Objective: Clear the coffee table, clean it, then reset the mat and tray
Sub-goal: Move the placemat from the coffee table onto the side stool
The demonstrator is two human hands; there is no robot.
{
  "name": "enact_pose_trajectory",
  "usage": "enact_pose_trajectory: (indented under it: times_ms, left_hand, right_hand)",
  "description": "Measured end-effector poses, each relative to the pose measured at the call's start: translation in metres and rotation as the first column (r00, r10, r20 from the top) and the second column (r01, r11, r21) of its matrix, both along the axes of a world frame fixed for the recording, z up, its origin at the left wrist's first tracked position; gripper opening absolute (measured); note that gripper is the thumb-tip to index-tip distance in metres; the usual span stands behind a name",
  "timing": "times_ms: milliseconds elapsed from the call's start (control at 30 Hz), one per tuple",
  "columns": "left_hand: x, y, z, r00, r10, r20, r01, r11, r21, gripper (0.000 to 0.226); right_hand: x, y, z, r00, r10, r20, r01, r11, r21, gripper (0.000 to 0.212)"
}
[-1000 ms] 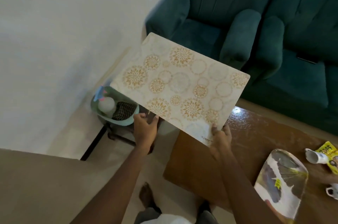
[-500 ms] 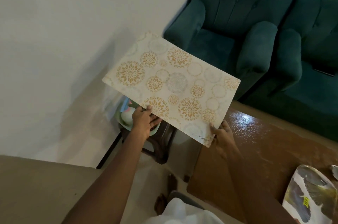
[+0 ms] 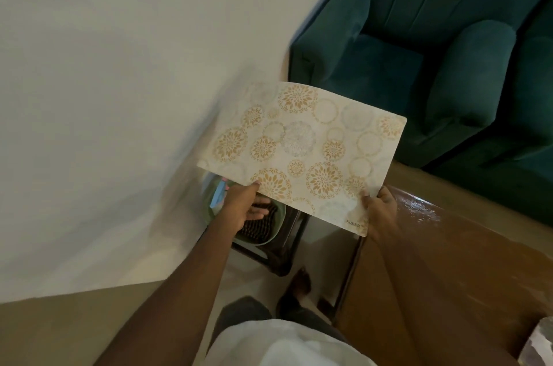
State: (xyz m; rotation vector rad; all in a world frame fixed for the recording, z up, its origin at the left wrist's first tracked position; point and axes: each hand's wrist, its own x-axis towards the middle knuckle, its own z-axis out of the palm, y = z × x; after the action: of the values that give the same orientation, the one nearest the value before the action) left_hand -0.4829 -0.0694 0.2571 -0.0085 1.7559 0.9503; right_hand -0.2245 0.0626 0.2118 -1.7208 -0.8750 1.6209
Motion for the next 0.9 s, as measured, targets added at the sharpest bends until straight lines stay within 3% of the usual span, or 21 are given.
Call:
enact_pose_trajectory:
  times_ms: [133,233,333,467,533,633,833,900]
  left_hand:
    - [-0.023,0.014,0.007,0.967,-0.252,-0.033,0.245,0.958,-0.15,0.047]
    - [-0.046,0.037,0.012,0.921,-0.306,-0.243,0.29,0.952,-0.098,0.036]
    - [-0.076,0.063,0.009,0.805,-0.384,-0.453,0.393,0.916,-0.078,0.028]
    - [-0.115,0.092,-0.021,0.57,-0.573,-0.589,0.637,0.761,-0.124,0.016]
    - [-0.128,0.103,-0.042,0.467,-0.638,-0.612,0.726,0.672,-0.146,0.02]
    - [-0.146,0.117,-0.082,0.185,-0.755,-0.629,0.837,0.457,-0.302,0.037]
    - [-0.172,0.133,-0.166,-0.287,-0.737,-0.612,0.832,0.125,-0.541,0.069]
    - [-0.183,0.134,-0.196,-0.401,-0.702,-0.589,0.802,0.042,-0.596,0.076]
  right_hand:
    - [-0.008,0.02,-0.001,1.0,0.005,0.022,-0.006,0.999,0.054,0.032]
    - [-0.016,0.033,-0.005,0.999,-0.008,0.038,0.006,0.999,0.045,0.032]
    - [-0.024,0.042,-0.01,0.998,-0.034,0.055,0.032,0.999,0.025,0.033]
    - [-0.037,0.052,-0.024,0.996,-0.073,0.055,0.072,0.997,0.016,0.036]
    - [-0.045,0.057,-0.031,0.995,-0.079,0.055,0.078,0.997,0.019,0.035]
    - [-0.057,0.062,-0.057,0.993,-0.089,0.075,0.089,0.996,0.01,0.033]
    - [-0.079,0.064,-0.13,0.995,-0.08,0.061,0.083,0.996,-0.045,0.027]
    - [-0.083,0.063,-0.157,0.996,-0.075,0.047,0.078,0.995,-0.056,0.027]
